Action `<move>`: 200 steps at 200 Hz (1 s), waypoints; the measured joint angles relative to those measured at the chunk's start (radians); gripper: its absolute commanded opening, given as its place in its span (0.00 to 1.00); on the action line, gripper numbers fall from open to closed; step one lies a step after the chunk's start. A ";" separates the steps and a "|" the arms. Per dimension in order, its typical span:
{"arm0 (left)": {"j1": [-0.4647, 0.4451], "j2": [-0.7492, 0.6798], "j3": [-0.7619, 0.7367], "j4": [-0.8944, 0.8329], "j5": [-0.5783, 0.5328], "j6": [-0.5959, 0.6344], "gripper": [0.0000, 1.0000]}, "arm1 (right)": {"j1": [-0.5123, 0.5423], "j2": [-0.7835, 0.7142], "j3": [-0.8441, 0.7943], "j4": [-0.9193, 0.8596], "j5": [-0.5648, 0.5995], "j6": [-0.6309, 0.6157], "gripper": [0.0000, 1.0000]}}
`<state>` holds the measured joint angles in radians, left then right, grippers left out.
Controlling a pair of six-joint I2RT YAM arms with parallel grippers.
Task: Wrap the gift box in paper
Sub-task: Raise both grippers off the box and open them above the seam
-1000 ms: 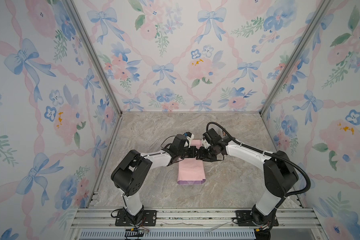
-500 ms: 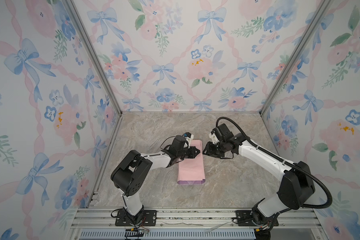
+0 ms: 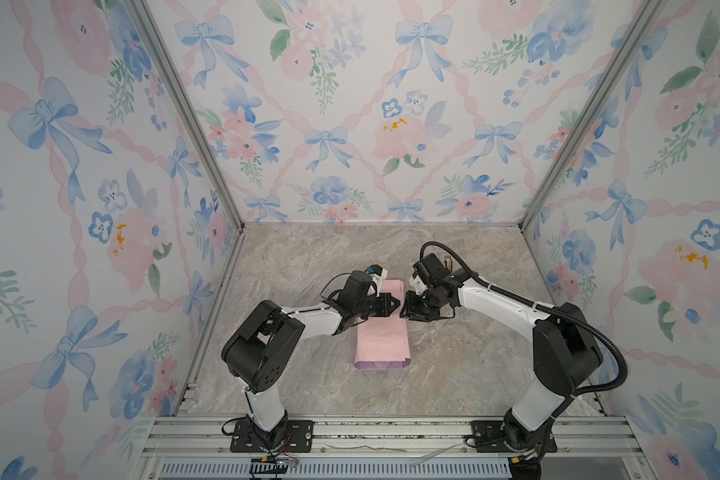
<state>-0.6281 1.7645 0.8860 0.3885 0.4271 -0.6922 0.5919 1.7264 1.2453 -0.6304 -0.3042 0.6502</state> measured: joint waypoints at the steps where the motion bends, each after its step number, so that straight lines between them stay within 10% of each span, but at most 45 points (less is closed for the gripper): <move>1: 0.000 0.000 0.000 0.000 0.000 0.000 0.09 | 0.000 0.000 0.000 0.000 -0.001 0.003 0.27; 80: 0.000 0.000 0.001 -0.001 -0.003 0.000 0.09 | -0.002 0.008 -0.003 0.041 -0.029 0.004 0.09; 123: -0.003 -0.004 0.019 -0.029 -0.002 -0.003 0.19 | -0.009 0.000 -0.006 0.039 -0.013 0.003 0.46; 200: 0.025 -0.325 0.069 -0.340 -0.164 0.012 0.54 | -0.027 -0.216 -0.007 -0.030 0.016 -0.030 0.58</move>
<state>-0.6033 1.4395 0.9554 0.0483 0.2634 -0.6800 0.5644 1.5108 1.2381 -0.6605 -0.2886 0.6205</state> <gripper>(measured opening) 0.527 0.579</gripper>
